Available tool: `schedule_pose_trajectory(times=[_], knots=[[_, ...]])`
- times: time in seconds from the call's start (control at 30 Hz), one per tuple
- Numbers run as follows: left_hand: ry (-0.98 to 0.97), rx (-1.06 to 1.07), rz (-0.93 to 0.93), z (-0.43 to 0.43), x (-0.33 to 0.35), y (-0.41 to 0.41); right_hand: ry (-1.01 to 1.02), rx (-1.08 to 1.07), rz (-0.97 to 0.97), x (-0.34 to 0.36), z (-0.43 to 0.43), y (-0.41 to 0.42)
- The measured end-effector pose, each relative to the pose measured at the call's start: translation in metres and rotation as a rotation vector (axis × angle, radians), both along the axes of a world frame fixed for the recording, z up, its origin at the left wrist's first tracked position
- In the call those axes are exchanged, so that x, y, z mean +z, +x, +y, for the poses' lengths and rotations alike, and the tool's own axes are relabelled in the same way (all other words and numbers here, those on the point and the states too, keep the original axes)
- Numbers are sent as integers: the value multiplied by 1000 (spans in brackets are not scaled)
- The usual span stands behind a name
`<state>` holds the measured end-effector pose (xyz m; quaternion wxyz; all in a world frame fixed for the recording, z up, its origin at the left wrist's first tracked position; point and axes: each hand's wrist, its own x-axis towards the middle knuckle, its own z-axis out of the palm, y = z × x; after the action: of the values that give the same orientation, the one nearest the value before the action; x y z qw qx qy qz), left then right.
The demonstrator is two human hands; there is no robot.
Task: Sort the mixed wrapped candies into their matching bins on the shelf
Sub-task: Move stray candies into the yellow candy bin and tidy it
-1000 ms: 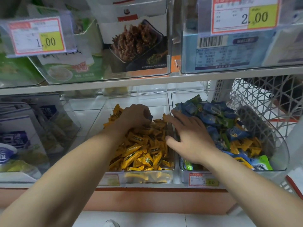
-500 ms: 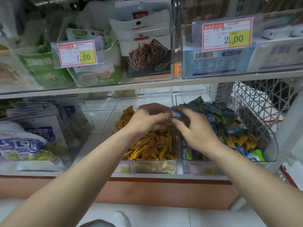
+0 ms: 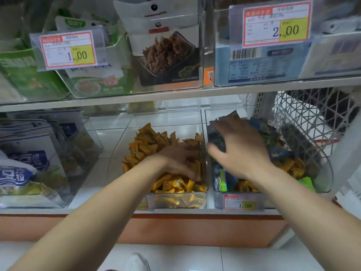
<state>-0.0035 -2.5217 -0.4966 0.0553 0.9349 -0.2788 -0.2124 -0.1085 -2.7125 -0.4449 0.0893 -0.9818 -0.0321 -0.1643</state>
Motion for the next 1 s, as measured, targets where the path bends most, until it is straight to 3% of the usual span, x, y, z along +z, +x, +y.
schedule_pose_trajectory(times=[0.07,0.17,0.37,0.5,0.7,0.77,0.87,1.0], knots=[[155,-36,-19,-6,-4,2,34,84,124,-8,15,1],[223,-111,-107,-9,-7,6,31,81,273,-28,22,6],[116,-104,-350,21,11,36,63,74,208,-35,21,6],[-10,150,-264,61,29,57,81,76,207,-36,22,6],[74,99,-487,55,34,54,108,90,181,-36,23,4],[38,-33,-413,44,32,49,109,90,179,-36,23,4],[133,-138,-219,30,24,43,108,93,179,-36,23,3],[53,31,-223,18,17,56,107,93,179,-36,22,3]])
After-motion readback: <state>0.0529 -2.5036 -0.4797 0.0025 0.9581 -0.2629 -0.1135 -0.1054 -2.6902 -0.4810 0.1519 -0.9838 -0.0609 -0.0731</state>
